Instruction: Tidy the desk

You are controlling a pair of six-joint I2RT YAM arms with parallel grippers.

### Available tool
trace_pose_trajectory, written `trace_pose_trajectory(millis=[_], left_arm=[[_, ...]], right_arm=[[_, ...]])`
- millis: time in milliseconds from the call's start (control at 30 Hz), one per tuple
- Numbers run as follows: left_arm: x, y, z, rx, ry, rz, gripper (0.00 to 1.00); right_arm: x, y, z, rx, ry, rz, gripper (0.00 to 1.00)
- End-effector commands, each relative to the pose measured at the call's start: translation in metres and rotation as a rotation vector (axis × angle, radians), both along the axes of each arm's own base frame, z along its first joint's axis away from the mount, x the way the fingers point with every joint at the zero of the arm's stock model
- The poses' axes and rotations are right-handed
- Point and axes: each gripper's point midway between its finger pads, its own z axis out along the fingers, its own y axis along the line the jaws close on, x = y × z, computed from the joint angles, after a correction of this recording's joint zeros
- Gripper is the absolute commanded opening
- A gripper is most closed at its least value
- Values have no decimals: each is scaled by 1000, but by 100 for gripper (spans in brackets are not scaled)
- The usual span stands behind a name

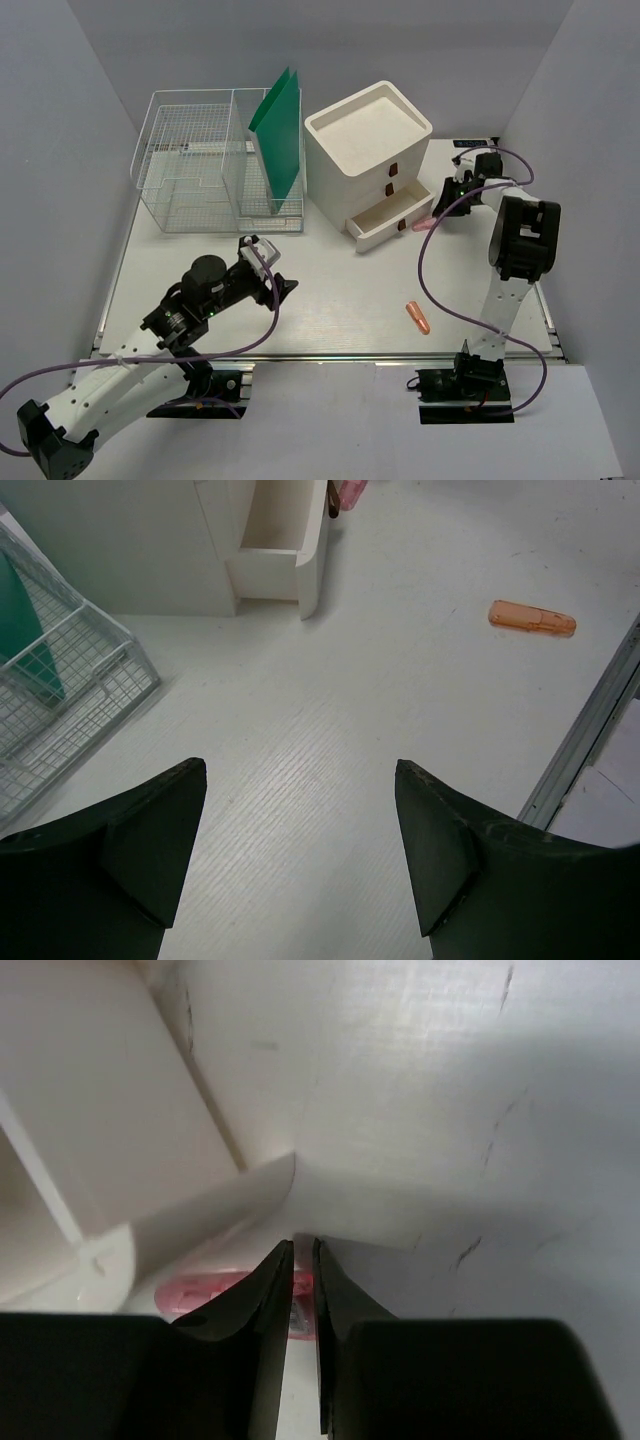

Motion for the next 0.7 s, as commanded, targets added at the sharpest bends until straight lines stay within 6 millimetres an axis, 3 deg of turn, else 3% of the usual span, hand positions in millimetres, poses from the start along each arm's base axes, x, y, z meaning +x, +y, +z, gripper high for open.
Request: trace_pose_trajectory(millis=[0, 333, 400, 467, 533, 667], left_arm=[[0, 1, 16, -28, -32, 2, 86], [-3, 3, 23, -49, -52, -2, 86], [-4, 4, 25, -55, -54, -1, 86], [-5, 3, 25, -57, -55, -4, 86], [-5, 3, 26, -58, -56, -6, 86], [-5, 3, 26, -61, -57, -7, 85]], right_arm=[[-26, -1, 2, -14, 35, 22, 20], [-77, 9, 18, -21, 15, 86, 22], [-82, 10, 25, -34, -24, 119, 27], [-81, 9, 38, -58, -76, 136, 41], [-76, 6, 52, -101, -150, 182, 48], [-74, 8, 61, -154, -209, 272, 57]])
